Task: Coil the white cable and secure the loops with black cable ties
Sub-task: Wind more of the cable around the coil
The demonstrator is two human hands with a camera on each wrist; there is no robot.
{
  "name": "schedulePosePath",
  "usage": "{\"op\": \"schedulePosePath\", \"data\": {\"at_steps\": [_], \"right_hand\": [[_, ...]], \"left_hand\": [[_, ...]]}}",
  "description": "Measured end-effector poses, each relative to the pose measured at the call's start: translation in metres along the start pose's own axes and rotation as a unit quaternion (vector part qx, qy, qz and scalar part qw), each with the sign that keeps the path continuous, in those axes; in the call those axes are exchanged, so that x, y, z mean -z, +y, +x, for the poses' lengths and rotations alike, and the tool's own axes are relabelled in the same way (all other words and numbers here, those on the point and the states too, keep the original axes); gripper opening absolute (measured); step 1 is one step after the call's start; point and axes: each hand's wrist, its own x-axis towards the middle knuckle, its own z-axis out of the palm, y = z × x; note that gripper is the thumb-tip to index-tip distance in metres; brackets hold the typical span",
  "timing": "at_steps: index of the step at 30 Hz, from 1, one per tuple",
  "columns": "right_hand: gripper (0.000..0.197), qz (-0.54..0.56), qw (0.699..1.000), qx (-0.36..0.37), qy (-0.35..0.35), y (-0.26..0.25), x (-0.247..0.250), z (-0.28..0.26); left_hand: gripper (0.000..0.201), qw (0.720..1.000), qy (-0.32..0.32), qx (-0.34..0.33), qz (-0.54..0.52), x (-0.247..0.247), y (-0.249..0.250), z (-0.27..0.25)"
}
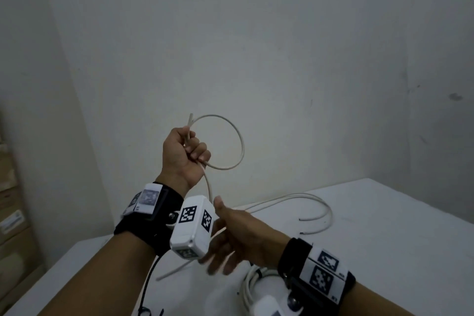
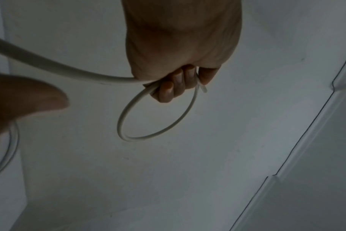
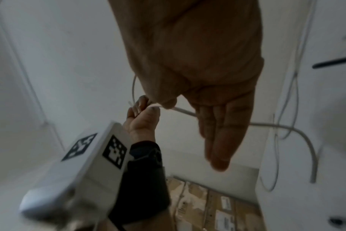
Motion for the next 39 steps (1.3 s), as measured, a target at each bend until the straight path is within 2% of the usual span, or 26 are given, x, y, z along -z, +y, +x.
{"op": "schedulePosePath", "data": {"at_steps": [2,3,5,7,10,14,17,20,22,24,26,28,30,33,39], "right_hand": [[0.079,0.127,0.992,0.006,0.022,-0.001,-0.004,0.012],[0.075,0.214,0.975,0.025,0.051,-0.003,-0.004,0.018],[0.063,0.392,0.911,0.077,0.101,-0.009,0.000,0.029],[0.060,0.496,0.850,0.119,0.134,-0.019,0.011,0.033],[0.048,0.553,0.805,0.153,0.147,-0.036,0.027,0.030],[0.034,0.557,0.785,0.194,0.188,-0.048,0.036,0.029],[0.024,0.551,0.761,0.229,0.256,-0.052,0.055,0.030],[0.021,0.485,0.782,0.222,0.322,-0.047,0.085,0.026],[0.019,0.394,0.823,0.214,0.348,-0.041,0.098,0.024],[0.025,0.242,0.877,0.211,0.358,-0.033,0.102,0.023],[0.027,0.070,0.910,0.230,0.337,-0.028,0.096,0.022],[0.026,-0.037,0.922,0.238,0.304,-0.026,0.088,0.019],[0.024,-0.080,0.931,0.232,0.271,-0.028,0.083,0.015],[0.023,-0.118,0.941,0.219,0.231,-0.033,0.083,0.007],[0.022,-0.151,0.942,0.219,0.204,-0.045,0.083,-0.003]], "left_hand": [[0.030,1.000,-0.005,0.010,-0.018,0.000,-0.002,-0.003],[0.029,1.000,-0.009,0.018,-0.020,0.001,-0.002,-0.005],[0.022,0.999,-0.020,0.037,-0.014,0.003,0.000,-0.010],[0.016,0.999,-0.024,0.043,-0.001,0.007,0.004,-0.014],[0.026,0.999,-0.006,0.030,0.019,0.018,0.012,-0.017],[0.028,0.999,0.014,0.015,0.041,0.031,0.019,-0.018],[0.027,0.996,0.028,0.010,0.079,0.040,0.020,-0.021],[0.025,0.991,0.031,0.042,0.120,0.051,0.021,-0.024],[0.026,0.989,0.021,0.079,0.124,0.056,0.017,-0.028],[0.027,0.984,0.007,0.120,0.129,0.056,0.009,-0.032],[0.027,0.976,-0.010,0.159,0.151,0.052,-0.002,-0.037],[0.026,0.966,-0.025,0.187,0.177,0.047,-0.012,-0.041],[0.025,0.959,-0.034,0.202,0.198,0.043,-0.020,-0.044],[0.023,0.950,-0.038,0.211,0.227,0.041,-0.025,-0.047],[0.024,0.927,-0.032,0.226,0.299,0.043,-0.030,-0.049]]}}
